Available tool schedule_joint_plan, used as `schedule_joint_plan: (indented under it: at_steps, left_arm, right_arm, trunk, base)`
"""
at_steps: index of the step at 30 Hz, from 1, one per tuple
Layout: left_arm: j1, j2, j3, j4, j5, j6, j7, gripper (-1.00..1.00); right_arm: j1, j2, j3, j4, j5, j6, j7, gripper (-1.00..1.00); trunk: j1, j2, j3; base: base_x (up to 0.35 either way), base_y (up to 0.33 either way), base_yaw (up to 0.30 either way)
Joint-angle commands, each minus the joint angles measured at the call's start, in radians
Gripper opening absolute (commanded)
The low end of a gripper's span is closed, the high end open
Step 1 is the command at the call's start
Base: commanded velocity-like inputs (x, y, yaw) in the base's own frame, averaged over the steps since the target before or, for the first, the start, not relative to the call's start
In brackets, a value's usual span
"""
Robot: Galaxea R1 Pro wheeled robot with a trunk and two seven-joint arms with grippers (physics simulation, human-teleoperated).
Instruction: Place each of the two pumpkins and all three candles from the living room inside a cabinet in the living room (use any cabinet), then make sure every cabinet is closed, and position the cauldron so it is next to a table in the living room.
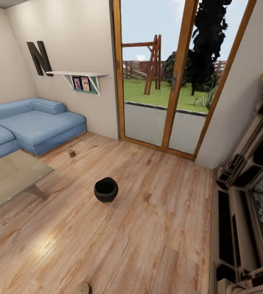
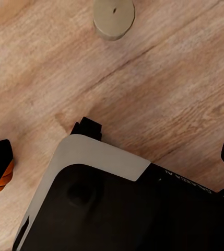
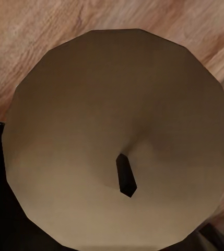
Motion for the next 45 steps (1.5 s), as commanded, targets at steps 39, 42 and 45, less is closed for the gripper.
schedule_joint_plan:
  at_steps: [39, 42, 45]
  left_arm:
    - [-0.019, 0.048, 0.004, -0.024, -0.003, -0.001, -0.054, 1.0]
    - [-0.037, 0.105, 0.005, -0.071, -0.002, 0.006, -0.1, 1.0]
    - [-0.041, 0.186, 0.011, -0.309, 0.009, 0.058, -0.147, 1.0]
  right_arm:
    - [-0.112, 0.014, 0.008, -1.196, -0.679, 0.667, 0.537, -1.0]
    - [-0.112, 0.019, 0.016, -1.199, -0.68, 0.667, 0.534, -1.0]
    - [-0.112, 0.017, 0.019, -1.203, -0.686, 0.674, 0.539, -1.0]
  trunk:
    - [0.0, 0.0, 0.0]
    - [0.0, 0.0, 0.0]
    - [0.0, 0.0, 0.0]
  base:
    - [0.0, 0.0, 0.0]
    - [0.0, 0.0, 0.0]
    - [0.0, 0.0, 0.0]
